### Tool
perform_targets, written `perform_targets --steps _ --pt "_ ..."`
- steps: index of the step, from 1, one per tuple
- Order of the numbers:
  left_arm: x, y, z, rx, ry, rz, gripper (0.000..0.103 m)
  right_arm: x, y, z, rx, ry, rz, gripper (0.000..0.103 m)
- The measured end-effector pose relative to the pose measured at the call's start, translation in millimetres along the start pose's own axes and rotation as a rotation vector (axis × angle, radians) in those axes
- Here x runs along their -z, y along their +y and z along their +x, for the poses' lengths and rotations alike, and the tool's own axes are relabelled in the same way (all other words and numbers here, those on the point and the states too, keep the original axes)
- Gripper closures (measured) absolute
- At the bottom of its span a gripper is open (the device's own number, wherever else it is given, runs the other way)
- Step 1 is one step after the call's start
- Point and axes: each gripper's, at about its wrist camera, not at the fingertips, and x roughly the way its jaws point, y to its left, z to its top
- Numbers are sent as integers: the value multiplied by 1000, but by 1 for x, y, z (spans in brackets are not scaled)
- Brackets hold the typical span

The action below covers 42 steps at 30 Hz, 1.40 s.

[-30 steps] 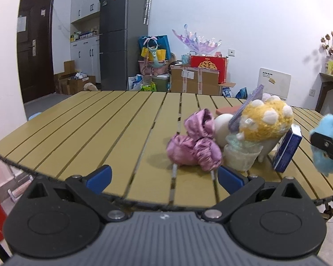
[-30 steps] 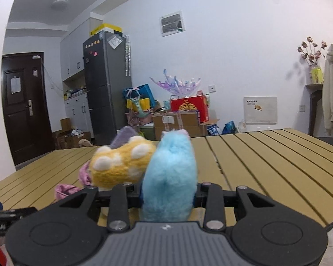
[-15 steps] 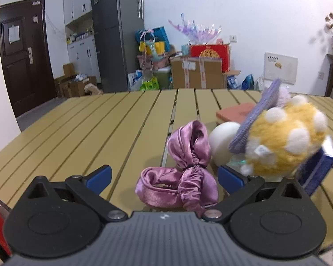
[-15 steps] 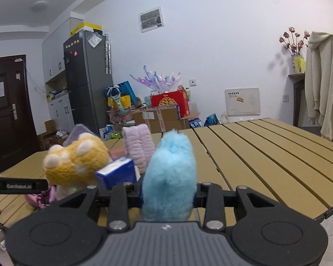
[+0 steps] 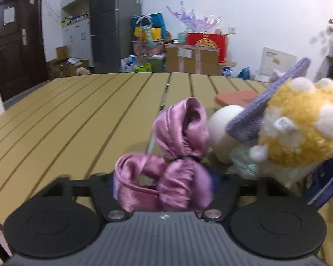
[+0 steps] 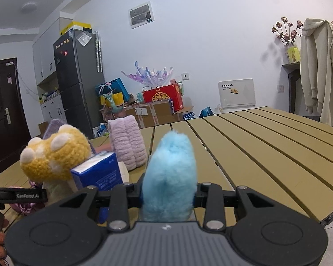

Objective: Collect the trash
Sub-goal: 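Grasp the light-blue plush with the right tool while the left tool grasps the pink scrunchie, then lift both held items off the table and carry them toward the black bin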

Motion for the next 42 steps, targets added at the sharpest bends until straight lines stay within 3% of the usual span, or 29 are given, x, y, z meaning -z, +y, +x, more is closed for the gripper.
perform_targets --steps 1,5,26,42 --pt "1 -1 -1 10 -1 11 62 0 0 0 0 1 0 70" --pt "2 2 -5 30 -9 0 68 0 -1 0 -7 0 0 70" --pt "-1 31 -77 -24 -63 -64 68 -9 2 -27 -75 -41 -6 70" --pt "13 40 -153 -38 -77 -66 68 -10 1 -80 -122 -63 -38 70"
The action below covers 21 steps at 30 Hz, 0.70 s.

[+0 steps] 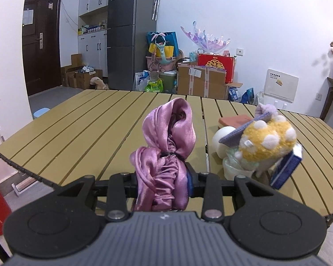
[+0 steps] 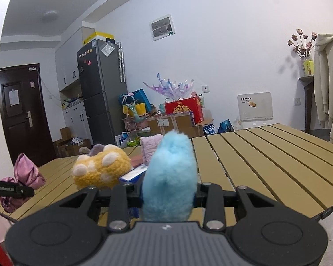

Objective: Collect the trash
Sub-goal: 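Lift both held items off the table and carry them toward the black bin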

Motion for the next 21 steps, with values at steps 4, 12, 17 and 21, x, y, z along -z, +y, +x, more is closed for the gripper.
perform_targets --steps 4,12,17,21 --pt "3 0 -23 15 -9 18 68 -2 1 -16 -11 2 14 70" --pt "11 -2 -60 41 -13 31 68 -4 15 -52 -33 -11 -13 69" --pt "20 -3 -84 61 -15 43 68 -1 20 -75 -44 2 -27 70" --pt "29 -2 -100 76 -9 51 68 4 26 -95 -52 17 -46 69"
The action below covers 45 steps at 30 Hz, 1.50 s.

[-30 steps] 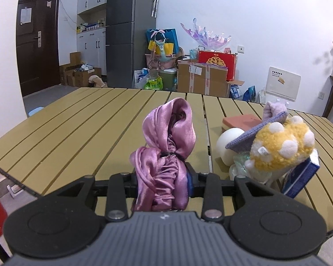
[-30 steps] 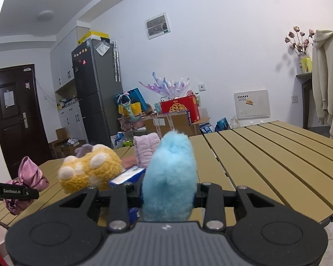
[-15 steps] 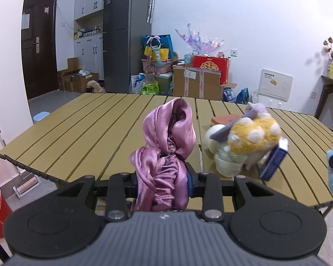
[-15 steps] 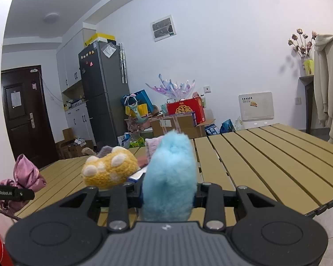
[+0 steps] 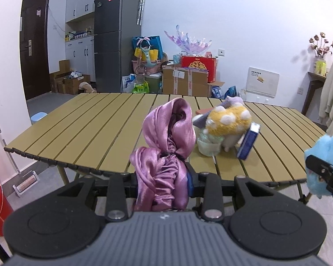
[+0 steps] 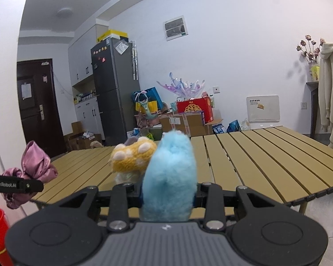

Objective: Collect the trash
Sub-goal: 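Lift both held items off the table and carry them toward the black bin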

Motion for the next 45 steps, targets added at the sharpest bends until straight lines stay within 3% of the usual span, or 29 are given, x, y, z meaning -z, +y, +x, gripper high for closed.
perform_targets --steps 22,34,45 --pt "73 10 -79 47 66 52 68 44 38 -100 -50 151 -72 69" --pt "122 12 -92 65 138 76 68 76 49 -129 -46 258 -99 69" --pt "164 15 -80 63 245 77 68 108 45 -128 -36 372 -99 69"
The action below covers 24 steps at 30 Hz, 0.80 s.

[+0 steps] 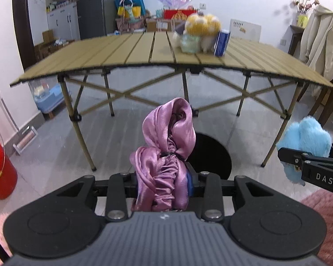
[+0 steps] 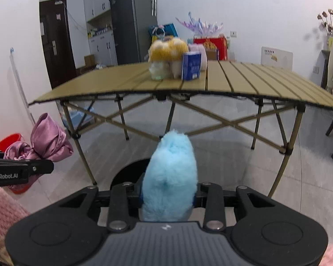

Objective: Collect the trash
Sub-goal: 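Lift both held items off the table and carry them toward the black bin, then lower the pink scrunchie into the bin and open the left tool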

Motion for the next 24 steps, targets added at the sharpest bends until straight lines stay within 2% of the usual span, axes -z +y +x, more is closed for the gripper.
perform_targets --steps 13,20,24 --pt "29 13 56 -29 163 -14 68 33 -5 54 22 179 19 69" --pt "36 19 88 -26 237 -31 68 44 -8 78 38 251 14 69" --pt "41 24 104 -30 276 -41 68 48 -11 88 34 262 18 69"
